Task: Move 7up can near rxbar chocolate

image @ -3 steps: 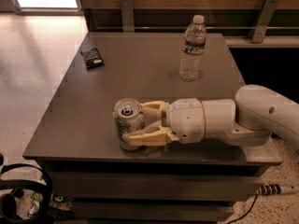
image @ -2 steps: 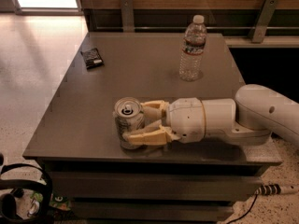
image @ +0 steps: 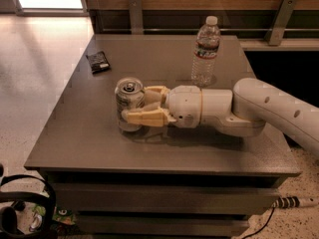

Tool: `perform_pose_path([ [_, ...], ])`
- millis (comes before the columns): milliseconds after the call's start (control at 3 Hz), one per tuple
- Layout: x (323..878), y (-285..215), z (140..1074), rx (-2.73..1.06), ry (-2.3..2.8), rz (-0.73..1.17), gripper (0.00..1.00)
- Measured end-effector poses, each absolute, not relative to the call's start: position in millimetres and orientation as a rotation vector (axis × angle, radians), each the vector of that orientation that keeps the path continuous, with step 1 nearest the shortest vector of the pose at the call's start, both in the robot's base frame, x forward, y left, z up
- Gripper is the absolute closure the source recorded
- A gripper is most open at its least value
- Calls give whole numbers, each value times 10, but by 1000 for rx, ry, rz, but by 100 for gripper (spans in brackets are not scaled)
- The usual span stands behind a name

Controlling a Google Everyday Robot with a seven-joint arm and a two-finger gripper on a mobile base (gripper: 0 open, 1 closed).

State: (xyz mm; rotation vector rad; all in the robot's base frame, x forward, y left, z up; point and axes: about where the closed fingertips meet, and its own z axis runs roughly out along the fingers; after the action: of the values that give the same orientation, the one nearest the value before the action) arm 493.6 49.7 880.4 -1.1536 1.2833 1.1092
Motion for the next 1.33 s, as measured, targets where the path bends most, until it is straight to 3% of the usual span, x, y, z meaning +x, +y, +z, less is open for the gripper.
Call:
perform_pose_path([
  [667,5702,519,8990,-1054,1507,784,100],
  [1333,6329,319,9128,-948,1542,695,100],
])
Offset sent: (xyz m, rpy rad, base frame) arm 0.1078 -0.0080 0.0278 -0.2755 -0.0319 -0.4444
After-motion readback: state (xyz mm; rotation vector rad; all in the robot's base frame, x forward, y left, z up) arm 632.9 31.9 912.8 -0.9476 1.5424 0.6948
